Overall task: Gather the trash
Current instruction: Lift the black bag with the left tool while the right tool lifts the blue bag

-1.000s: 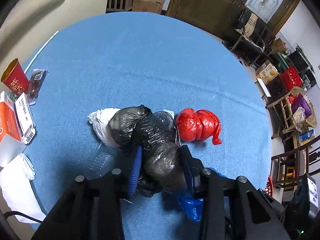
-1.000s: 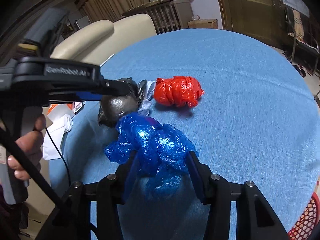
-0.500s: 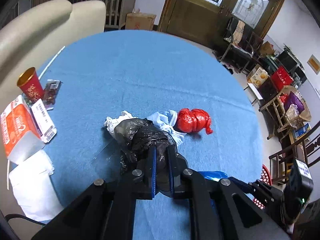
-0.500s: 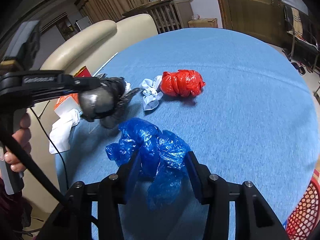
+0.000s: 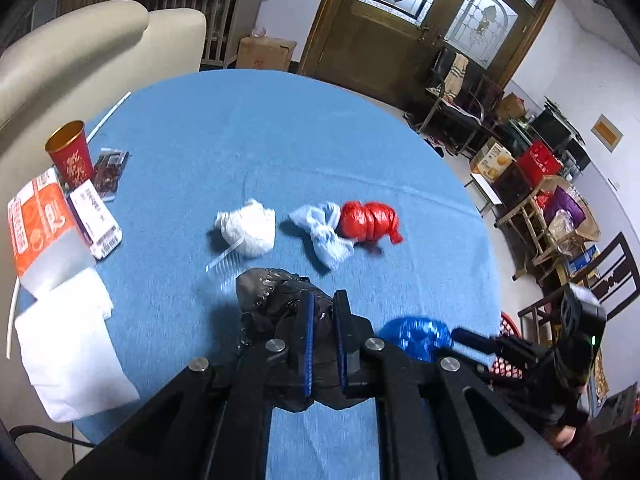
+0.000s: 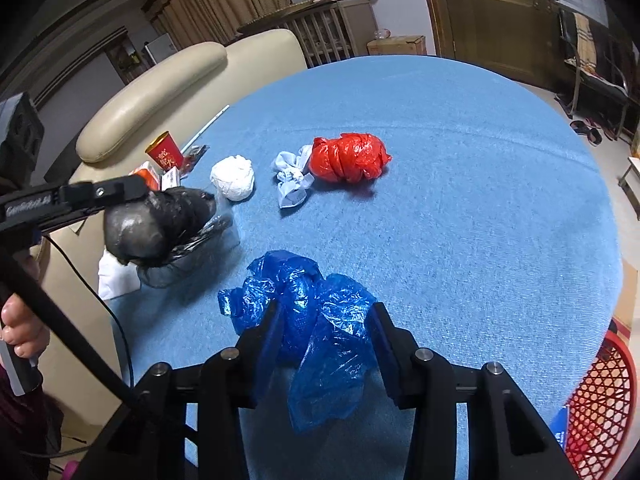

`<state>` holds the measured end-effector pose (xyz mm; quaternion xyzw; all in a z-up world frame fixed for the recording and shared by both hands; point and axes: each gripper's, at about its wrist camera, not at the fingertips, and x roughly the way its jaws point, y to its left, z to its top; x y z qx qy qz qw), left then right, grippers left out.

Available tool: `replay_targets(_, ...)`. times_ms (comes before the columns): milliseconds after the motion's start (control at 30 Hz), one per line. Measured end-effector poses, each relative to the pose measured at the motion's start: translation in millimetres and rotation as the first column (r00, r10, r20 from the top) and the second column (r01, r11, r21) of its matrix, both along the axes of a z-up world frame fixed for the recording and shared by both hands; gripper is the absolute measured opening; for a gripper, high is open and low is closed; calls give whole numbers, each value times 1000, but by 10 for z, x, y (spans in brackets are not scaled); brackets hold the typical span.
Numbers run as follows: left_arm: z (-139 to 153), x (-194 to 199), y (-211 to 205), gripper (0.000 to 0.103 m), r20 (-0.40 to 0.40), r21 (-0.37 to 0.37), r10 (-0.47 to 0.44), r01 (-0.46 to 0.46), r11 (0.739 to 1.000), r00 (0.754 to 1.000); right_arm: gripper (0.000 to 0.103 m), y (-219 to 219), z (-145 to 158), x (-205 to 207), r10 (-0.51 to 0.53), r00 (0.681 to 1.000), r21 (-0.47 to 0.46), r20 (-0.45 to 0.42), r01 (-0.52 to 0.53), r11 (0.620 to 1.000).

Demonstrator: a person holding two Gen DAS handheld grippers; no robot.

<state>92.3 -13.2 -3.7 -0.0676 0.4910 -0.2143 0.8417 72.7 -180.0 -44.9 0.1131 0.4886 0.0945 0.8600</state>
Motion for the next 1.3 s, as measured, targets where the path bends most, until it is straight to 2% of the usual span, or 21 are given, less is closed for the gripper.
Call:
replay_targets(200,-239,-289,57,10,-52,8,-22,22,1000,998,49,0,-33,15,3,1000,8,-10,-3,1000)
replay_targets(333,-403,-387,89,10,-77,32,-24,26,999,997,60,18,-58,32,-4,1000,0,-21,4,1000)
replay_targets(467,-520,-467,112,10,-92,48,-25,29,998,995,62,30,-93,40,-12,1000,17,-26,12,1000)
replay_targets(567,-524,-517,115,13,-94,30,-44,47,998,995,64,32,-121,58,-19,1000,28,-23,20,999)
replay_targets(600,-517,-521,109,21,-91,29,-46,49,998,995,64,31,-130,68,-23,999,33,-23,24,999)
replay_targets(633,-509,-518,105,35,-84,30,-43,45,999,996,64,31,-140,76,-27,999,42,-19,28,999)
replay_targets(700,-496,-508,107,53,-70,27,-27,29,999,997,64,43,-153,87,-24,1000,52,-13,25,998)
replay_targets(733,-496,-502,107,54,-67,24,-26,27,999,997,64,50,-160,89,-21,1000,55,-10,22,998)
replay_targets(800,-529,-483,76,54,-73,30,-31,33,999,997,63,53,-173,88,-22,1000,67,-4,22,997)
replay_targets(867,-589,-464,43,54,-81,45,-33,37,998,996,50,49,-171,84,-13,1000,85,4,12,996)
replay_targets(967,-714,-443,4,54,-103,61,-33,39,997,994,44,42,-144,61,-16,1000,77,20,14,997)
replay_targets(1000,-739,-441,2,48,-106,59,-32,38,998,994,44,34,-139,52,-18,1000,80,21,16,997)
replay_targets(1033,-768,-433,-1,32,-111,57,-31,37,998,993,42,27,-132,42,-20,1000,80,24,18,997)
replay_targets(1067,-795,-424,-8,28,-121,58,-32,40,998,992,41,20,-122,30,-23,999,77,30,20,997)
replay_targets(1300,-650,-505,-78,20,-79,76,-49,55,996,996,40,-81,9,-64,-49,996,69,71,44,997)
